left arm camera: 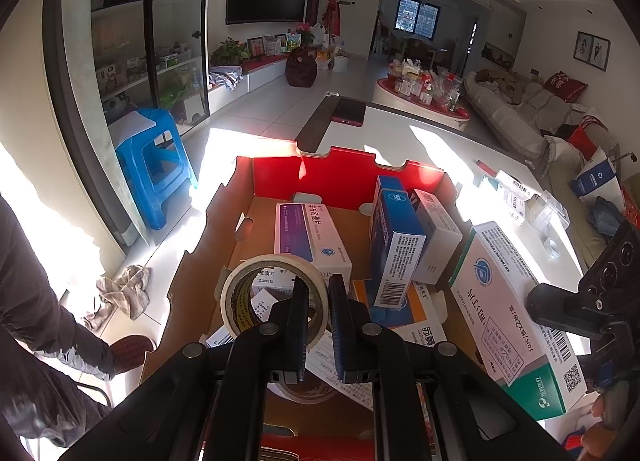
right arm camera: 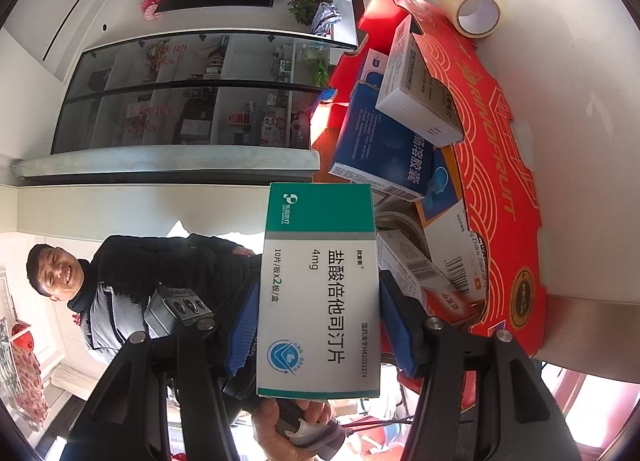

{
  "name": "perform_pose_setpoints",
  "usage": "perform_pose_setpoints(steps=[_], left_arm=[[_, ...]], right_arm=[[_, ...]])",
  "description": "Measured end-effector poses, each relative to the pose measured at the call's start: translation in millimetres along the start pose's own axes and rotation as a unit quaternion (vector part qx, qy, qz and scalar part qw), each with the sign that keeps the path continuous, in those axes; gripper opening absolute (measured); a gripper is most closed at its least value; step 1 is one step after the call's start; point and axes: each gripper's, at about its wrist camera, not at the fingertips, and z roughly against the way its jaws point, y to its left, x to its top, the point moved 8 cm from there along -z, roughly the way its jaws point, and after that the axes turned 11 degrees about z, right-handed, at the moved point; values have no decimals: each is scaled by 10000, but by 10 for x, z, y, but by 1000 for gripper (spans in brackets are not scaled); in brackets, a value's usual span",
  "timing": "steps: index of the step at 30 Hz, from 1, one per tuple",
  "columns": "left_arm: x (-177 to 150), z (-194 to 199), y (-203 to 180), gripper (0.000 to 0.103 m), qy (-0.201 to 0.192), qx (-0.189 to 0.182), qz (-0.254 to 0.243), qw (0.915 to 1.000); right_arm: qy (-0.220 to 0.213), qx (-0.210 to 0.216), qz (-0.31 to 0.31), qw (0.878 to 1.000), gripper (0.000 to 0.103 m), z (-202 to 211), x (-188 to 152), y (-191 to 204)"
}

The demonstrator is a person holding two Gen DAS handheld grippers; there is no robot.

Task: Organize objects
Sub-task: 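Hold the tape roll over the tray with the left gripper while the right brings the green-white box beside it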

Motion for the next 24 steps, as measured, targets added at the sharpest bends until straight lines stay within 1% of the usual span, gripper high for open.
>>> perform_pose_setpoints(steps=[15, 24], left_arm=[[-20, -45, -17, 10, 54, 52, -79, 9999], [-8, -74, -44, 10, 68, 56, -117, 9999]], right_arm=[[-11, -48, -44, 10000, 57, -21, 22, -45], [-102, -137, -19, 9999, 57, -35, 71, -44]])
